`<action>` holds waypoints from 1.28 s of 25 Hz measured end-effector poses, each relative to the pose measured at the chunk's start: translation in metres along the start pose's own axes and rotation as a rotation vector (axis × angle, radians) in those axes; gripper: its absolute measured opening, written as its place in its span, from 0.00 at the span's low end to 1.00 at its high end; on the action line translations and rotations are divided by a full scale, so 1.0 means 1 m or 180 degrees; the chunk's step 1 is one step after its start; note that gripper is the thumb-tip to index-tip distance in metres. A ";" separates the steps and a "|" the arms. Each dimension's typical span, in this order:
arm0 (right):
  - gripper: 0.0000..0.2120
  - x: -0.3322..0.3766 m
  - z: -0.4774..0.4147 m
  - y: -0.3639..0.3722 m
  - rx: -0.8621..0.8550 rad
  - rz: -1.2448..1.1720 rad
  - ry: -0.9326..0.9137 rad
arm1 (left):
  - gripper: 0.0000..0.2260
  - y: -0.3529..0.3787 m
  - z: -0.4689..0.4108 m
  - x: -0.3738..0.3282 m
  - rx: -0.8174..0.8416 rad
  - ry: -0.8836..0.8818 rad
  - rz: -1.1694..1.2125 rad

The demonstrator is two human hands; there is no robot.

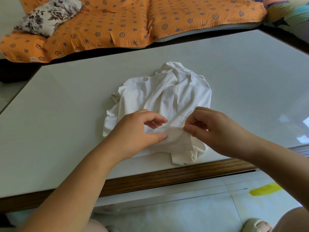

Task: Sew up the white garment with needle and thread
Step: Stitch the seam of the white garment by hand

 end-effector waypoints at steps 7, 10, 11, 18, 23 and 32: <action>0.10 0.000 0.000 -0.001 -0.0027 0.0033 -0.0055 | 0.11 0.023 -0.007 -0.005 0.0182 -0.0039 0.0323; 0.10 0.000 0.001 -0.002 -0.0023 0.0063 -0.0059 | 0.09 0.024 -0.008 -0.005 0.0248 -0.0107 0.0174; 0.10 0.000 0.000 -0.002 -0.0024 0.0072 -0.0063 | 0.07 0.024 -0.008 -0.005 0.0262 -0.0129 0.0156; 0.08 0.001 0.001 -0.002 -0.0034 0.0040 -0.0006 | 0.01 0.020 -0.005 -0.007 0.0124 -0.0127 0.0536; 0.08 -0.001 0.001 -0.002 -0.0027 0.0100 0.0035 | 0.03 0.020 -0.003 -0.007 0.0118 -0.0164 0.0523; 0.06 -0.006 0.001 -0.002 0.0007 -0.0232 0.0420 | 0.02 0.020 -0.004 0.000 0.0111 -0.0376 0.1093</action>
Point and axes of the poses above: each hand's wrist, its own z-axis away from the middle knuckle, its own y-axis out of the palm, x = y × z, the point moved 9 cm from there along -z, towards the middle knuckle, and after that the axes turned 4 degrees about -y, right-handed, at the moved point
